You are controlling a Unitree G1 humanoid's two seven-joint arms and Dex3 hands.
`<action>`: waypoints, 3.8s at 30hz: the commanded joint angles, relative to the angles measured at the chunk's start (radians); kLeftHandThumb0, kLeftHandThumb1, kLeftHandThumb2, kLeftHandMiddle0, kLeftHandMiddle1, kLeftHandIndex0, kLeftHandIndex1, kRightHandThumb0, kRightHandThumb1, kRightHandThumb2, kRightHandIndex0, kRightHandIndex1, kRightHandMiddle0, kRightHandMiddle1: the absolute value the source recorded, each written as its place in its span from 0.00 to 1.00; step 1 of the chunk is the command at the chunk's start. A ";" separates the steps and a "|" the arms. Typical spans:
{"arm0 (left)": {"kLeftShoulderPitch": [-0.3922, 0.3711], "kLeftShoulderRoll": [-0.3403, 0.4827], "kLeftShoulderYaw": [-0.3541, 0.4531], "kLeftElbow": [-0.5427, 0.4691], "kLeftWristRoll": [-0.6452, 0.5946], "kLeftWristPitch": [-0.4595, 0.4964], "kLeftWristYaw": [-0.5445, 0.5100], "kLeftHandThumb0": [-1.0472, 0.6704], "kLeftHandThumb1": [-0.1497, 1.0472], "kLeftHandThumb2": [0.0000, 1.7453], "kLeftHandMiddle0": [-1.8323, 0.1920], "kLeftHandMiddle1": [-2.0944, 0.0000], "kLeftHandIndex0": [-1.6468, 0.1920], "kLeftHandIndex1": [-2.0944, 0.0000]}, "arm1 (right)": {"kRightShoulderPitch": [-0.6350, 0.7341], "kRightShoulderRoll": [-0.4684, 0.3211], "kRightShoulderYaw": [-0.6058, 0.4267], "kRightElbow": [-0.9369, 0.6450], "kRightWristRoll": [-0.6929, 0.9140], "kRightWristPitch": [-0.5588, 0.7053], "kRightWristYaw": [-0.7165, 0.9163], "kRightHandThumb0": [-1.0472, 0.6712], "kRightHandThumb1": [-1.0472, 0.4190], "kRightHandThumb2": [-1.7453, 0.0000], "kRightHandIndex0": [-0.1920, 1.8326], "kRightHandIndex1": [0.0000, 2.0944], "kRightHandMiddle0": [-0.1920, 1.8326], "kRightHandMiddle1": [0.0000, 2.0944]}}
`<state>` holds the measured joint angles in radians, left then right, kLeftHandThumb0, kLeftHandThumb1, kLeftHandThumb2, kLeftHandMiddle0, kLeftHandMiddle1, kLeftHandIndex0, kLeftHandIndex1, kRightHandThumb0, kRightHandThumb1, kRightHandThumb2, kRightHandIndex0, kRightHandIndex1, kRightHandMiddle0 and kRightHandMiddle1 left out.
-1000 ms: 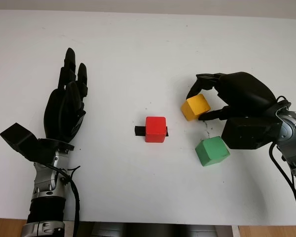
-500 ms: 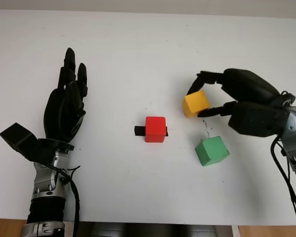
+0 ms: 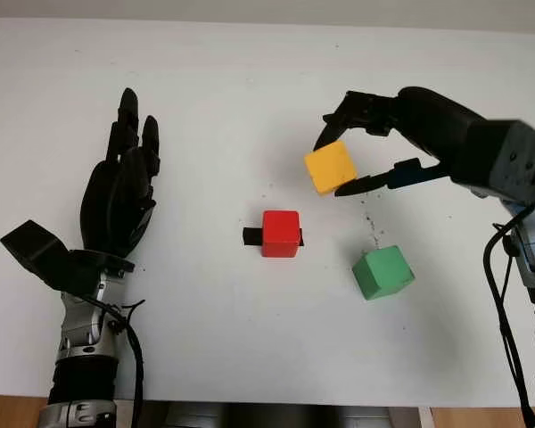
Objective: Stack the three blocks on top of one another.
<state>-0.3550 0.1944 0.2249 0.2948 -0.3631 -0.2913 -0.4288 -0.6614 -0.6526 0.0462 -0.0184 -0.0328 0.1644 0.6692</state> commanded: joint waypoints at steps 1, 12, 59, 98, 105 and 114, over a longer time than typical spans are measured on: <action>0.010 -0.004 0.001 -0.017 0.001 -0.005 0.002 0.12 1.00 0.33 1.00 1.00 1.00 1.00 | -0.012 0.016 0.003 -0.043 0.022 0.046 0.010 0.39 0.08 0.97 0.27 0.02 0.26 0.75; 0.014 -0.005 0.002 -0.019 0.002 -0.012 -0.002 0.12 1.00 0.33 1.00 1.00 1.00 1.00 | 0.114 0.154 0.010 -0.170 0.117 0.257 -0.067 0.35 0.06 0.97 0.24 0.01 0.24 0.78; 0.036 -0.004 0.007 -0.039 0.005 -0.016 0.012 0.12 1.00 0.34 1.00 1.00 1.00 1.00 | 0.295 0.228 0.078 -0.190 -0.077 0.093 -0.209 0.37 0.09 0.97 0.20 0.00 0.30 0.70; 0.043 0.002 0.013 -0.039 0.010 -0.025 -0.001 0.12 1.00 0.33 1.00 1.00 1.00 1.00 | 0.290 0.049 -0.022 -0.374 -0.020 0.134 -0.010 0.14 0.21 0.97 0.00 0.00 0.00 0.00; 0.038 0.001 0.016 -0.034 0.006 -0.029 -0.001 0.12 1.00 0.34 1.00 1.00 1.00 1.00 | 0.310 -0.072 -0.164 -0.493 -0.004 0.194 0.013 0.14 0.20 0.97 0.00 0.00 0.01 0.01; 0.038 -0.004 0.013 -0.048 0.005 -0.013 0.013 0.12 1.00 0.34 1.00 1.00 1.00 1.00 | 0.524 -0.241 -0.362 -0.641 -0.081 0.174 0.061 0.23 0.24 0.97 0.01 0.02 0.15 0.05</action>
<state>-0.3253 0.1884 0.2372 0.2634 -0.3601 -0.3061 -0.4171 -0.1679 -0.8664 -0.2883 -0.6319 -0.1055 0.3561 0.7238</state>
